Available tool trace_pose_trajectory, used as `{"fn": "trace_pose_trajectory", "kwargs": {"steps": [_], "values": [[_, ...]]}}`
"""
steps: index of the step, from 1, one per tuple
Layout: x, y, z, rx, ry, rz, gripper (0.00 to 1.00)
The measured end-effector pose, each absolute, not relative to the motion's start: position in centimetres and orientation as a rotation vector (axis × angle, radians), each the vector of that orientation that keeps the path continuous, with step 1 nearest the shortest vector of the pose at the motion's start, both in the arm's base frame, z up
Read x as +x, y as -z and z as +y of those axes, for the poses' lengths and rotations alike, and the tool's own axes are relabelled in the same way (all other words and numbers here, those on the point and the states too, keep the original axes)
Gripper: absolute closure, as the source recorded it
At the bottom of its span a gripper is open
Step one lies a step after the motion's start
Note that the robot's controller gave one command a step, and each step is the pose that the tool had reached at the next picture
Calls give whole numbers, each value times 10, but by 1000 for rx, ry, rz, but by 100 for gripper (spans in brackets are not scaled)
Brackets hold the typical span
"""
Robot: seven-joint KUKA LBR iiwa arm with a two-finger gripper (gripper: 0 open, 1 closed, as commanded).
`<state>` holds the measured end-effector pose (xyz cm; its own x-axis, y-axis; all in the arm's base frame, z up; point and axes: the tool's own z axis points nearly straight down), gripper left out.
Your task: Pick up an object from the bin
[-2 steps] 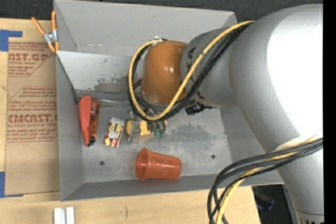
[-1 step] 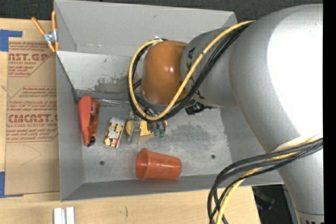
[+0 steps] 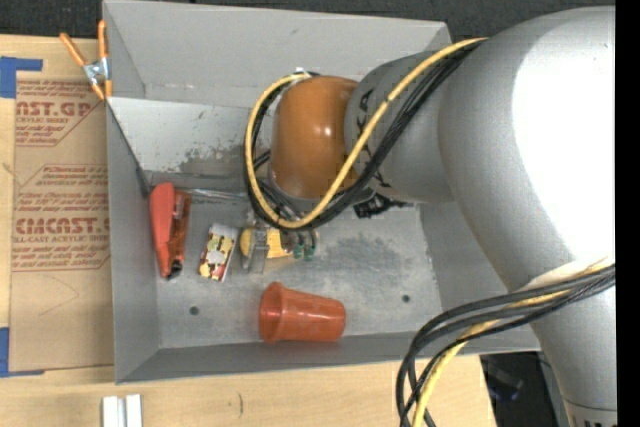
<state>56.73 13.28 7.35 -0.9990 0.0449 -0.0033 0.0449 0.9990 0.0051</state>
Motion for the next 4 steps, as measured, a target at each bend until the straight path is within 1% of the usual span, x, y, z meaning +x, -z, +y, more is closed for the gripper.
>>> {"fn": "trace_pose_trajectory", "kwargs": {"steps": [2, 4], "values": [[567, -85, 133, 70, -8, 3139, 100], [566, -110, 133, 70, -7, 3142, 100]]}}
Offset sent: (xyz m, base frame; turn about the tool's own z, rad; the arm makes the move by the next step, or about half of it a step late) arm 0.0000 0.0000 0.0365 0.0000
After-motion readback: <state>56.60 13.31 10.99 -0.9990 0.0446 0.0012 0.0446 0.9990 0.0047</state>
